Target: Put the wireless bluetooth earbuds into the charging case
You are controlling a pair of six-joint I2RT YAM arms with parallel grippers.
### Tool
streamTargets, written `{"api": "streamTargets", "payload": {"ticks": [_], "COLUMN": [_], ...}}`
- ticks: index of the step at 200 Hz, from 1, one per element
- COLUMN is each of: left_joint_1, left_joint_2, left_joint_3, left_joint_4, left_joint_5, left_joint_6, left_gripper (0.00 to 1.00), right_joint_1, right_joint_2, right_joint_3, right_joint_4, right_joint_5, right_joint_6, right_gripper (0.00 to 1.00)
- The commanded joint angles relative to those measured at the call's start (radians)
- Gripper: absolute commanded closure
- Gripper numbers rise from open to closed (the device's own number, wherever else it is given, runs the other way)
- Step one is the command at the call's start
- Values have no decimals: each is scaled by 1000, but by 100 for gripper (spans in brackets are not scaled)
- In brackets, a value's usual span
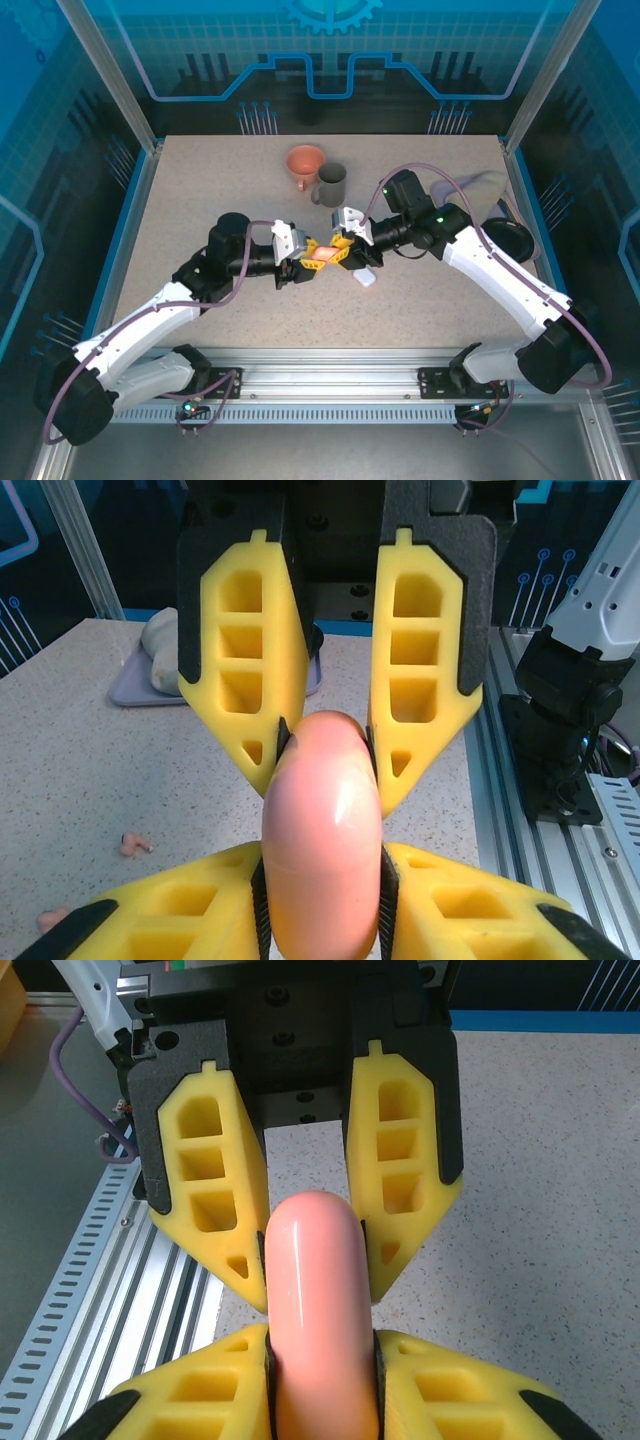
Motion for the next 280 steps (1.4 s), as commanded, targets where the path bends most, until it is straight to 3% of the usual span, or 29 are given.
{"api": "streamTargets", "payload": {"ticks": [1, 35, 84, 104, 159, 189, 215, 280], "left_joint_1": [-6, -6, -5, -5, -5, -5, -6, -5], "left_joint_2": [-1, 0, 0, -1, -9, -11, -9, -7], "left_joint_3": [36, 38, 40, 40, 33, 33, 35, 39], "left_joint_4": [22, 19, 10, 3, -7, -14, -18, -24], "left_joint_5": [33, 35, 34, 27, 0, -4, -4, 4], "left_joint_6": [-11, -12, -13, -11, 0, 7, 9, 9], "left_gripper": [66, 68, 91, 96, 100, 100, 100, 100], "right_joint_1": [17, 18, 21, 18, 2, 20, 76, 96], "right_joint_2": [14, 19, 25, 4, -156, -213, -222, -157], "right_joint_3": [24, 24, 28, 20, -102, -155, -171, -127], "right_joint_4": [-17, -19, -15, 12, 166, 214, 249, 233], "right_joint_5": [-7, -4, 3, 25, 109, 175, 277, 303], "right_joint_6": [1, 0, 13, 35, 106, 133, 118, 79], "right_gripper": [73, 73, 71, 67, 28, 17, 16, 21]}}
